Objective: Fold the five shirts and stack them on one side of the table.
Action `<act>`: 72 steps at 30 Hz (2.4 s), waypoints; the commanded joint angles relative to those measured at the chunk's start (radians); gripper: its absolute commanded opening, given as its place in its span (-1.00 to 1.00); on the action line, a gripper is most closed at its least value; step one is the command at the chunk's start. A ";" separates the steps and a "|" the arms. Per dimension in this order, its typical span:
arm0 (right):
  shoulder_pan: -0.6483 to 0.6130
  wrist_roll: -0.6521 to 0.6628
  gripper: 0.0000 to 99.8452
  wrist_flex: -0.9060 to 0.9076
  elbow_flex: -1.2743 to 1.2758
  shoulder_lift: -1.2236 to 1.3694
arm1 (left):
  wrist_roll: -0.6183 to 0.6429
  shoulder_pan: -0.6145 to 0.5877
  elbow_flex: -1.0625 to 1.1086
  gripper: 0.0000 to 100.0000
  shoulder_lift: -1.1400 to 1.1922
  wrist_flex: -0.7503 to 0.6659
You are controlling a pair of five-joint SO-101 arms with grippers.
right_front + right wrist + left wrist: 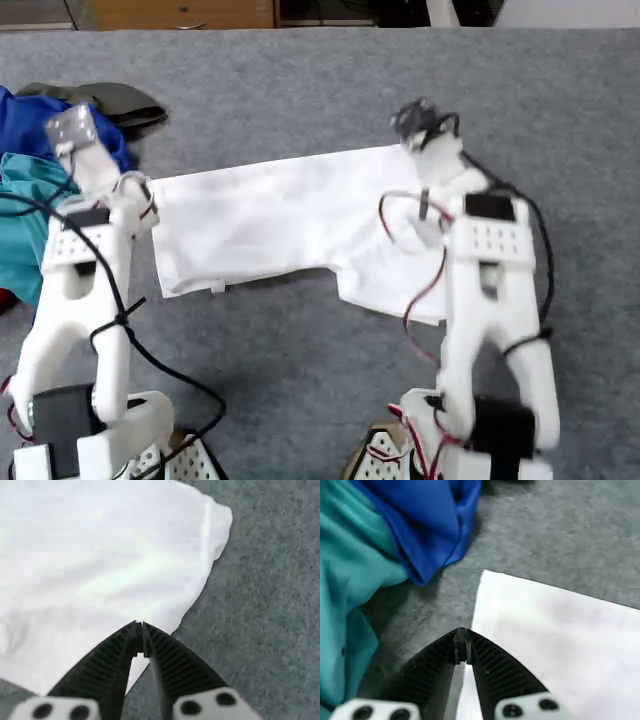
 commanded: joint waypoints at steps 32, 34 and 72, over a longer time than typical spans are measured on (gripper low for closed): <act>-0.308 0.227 -0.70 0.450 0.223 -0.288 | -0.005 0.012 -0.245 -0.96 0.363 -0.003; -0.308 0.241 -0.70 0.423 0.237 -0.274 | -0.006 0.012 -0.269 -0.96 0.387 0.008; -0.272 0.304 -0.58 0.098 0.325 0.012 | -0.055 0.020 -0.284 -0.96 0.404 0.009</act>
